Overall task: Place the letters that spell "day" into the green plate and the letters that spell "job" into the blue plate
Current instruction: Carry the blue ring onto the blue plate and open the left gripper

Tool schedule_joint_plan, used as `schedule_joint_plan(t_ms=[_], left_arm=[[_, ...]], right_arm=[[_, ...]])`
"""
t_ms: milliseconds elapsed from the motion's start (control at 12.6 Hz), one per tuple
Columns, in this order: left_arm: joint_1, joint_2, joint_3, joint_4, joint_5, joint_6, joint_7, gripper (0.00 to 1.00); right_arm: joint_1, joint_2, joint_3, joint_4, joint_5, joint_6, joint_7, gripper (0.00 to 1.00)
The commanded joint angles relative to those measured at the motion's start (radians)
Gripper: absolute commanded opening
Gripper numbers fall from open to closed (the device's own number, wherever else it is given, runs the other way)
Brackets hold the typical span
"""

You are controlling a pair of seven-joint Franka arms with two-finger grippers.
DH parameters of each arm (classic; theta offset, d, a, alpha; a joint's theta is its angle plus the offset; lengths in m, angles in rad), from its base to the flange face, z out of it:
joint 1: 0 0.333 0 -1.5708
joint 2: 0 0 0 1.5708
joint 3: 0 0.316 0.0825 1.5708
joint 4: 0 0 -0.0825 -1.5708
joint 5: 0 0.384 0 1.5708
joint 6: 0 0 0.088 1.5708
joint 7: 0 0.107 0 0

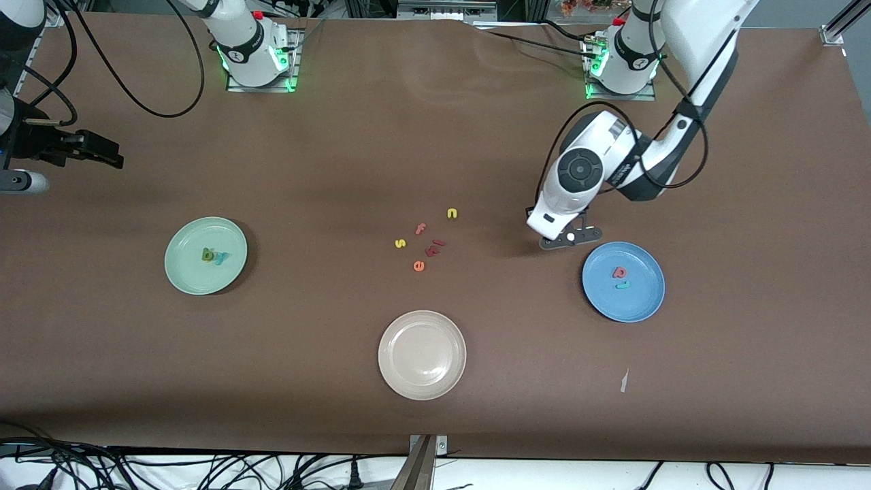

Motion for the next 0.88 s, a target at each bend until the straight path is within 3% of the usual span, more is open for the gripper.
schedule_joint_plan(t_ms=[0,318,796], left_arm=[[0.033,-0.029,-0.006,0.106,-0.012,-0.176,0.123,0.0],[0.084,-0.029,-0.006,0.203,-0.046,-0.302,0.293,0.0],[0.119,-0.029,-0.006,0.234,-0.053,-0.344,0.384,0.0]], right_arm=[[-0.029,-0.008,0.035,0.016,0.005,-0.024,0.009,1.0],[-0.028,-0.006,0.033,0.016,0.007,-0.024,0.009,1.0],[-0.029,-0.008,0.03,0.016,0.007,-0.021,0.009,1.0]])
